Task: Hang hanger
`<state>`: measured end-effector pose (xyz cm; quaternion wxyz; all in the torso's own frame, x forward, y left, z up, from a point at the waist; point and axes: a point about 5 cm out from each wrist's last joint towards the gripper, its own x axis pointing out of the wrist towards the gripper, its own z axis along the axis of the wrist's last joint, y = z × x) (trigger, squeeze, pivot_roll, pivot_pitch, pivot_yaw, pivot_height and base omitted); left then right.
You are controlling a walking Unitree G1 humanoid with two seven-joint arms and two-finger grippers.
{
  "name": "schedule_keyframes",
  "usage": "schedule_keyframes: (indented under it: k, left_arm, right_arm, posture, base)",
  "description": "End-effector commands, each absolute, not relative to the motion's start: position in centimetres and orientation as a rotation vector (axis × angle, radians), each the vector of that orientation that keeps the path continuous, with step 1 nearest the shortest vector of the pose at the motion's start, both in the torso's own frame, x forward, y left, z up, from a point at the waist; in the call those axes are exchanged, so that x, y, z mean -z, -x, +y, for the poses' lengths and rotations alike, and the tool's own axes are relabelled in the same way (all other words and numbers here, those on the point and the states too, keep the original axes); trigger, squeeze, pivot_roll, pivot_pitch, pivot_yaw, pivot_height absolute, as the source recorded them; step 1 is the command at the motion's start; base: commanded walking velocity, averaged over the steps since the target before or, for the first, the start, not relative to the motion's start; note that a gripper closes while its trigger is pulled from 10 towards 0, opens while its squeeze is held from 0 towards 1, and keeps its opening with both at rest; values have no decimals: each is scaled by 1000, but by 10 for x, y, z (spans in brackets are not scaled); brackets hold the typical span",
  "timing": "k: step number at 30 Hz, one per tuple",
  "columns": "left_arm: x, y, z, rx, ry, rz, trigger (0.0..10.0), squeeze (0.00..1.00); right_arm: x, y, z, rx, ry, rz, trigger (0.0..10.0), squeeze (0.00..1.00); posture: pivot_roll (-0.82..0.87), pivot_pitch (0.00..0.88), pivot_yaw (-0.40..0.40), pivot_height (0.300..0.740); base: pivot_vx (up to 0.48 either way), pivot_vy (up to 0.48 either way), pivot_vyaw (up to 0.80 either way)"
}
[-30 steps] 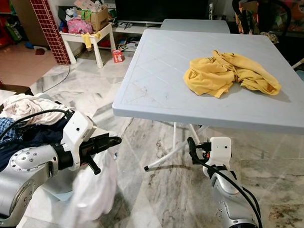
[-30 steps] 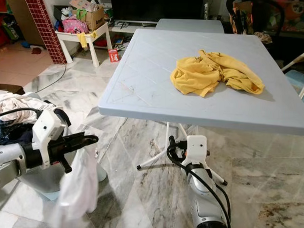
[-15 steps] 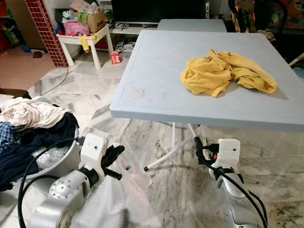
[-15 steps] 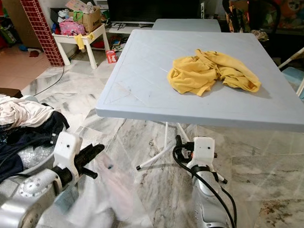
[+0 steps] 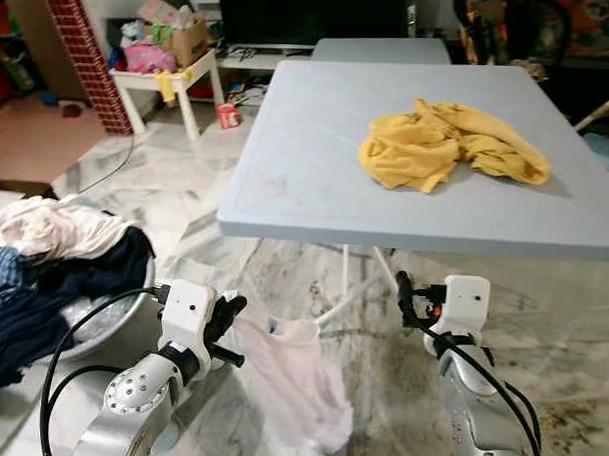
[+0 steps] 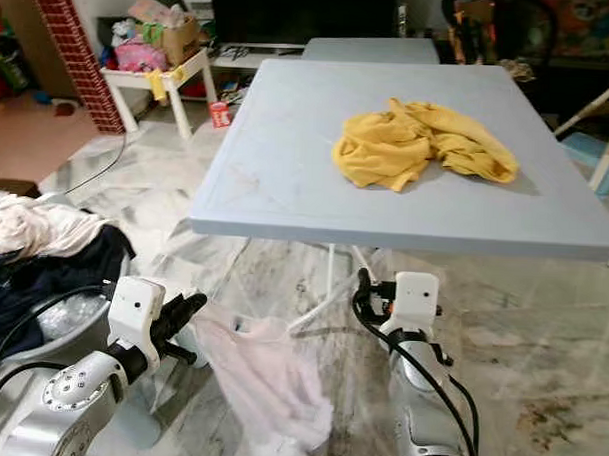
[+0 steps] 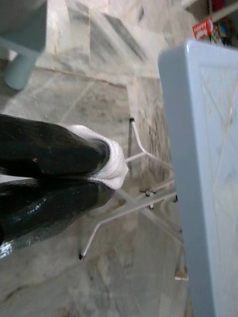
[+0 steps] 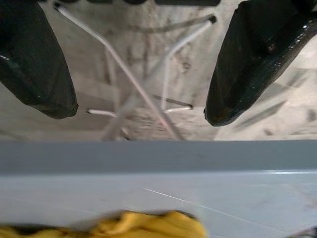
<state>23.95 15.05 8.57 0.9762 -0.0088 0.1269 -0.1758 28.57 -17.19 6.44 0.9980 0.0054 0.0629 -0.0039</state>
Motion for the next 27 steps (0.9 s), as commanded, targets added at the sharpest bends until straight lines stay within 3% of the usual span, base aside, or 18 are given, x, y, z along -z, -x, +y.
schedule_keyframes:
  k: [1, 22, 27]
  left_arm:
    - [-94, -244, 153, 301, 17, 216, 10000, 0]
    - [-91, -255, 154, 294, 96, 243, 10000, 0]
    - [-92, -258, 154, 304, 98, 245, 10000, 0]
  right_arm:
    - [-69, -286, -173, 7, -9, 117, 10000, 0]
    - [-64, -282, -170, 29, -28, 140, 10000, 0]
    - [-63, -281, -172, 43, -33, 141, 10000, 0]
  posture:
    - [-39, 0, 59, 740]
    - [-46, 0, 85, 740]
    - [-55, 0, 94, 740]
  base:
    - [0, 0, -800]
    - [0, 0, -800]
    - [0, 280, -800]
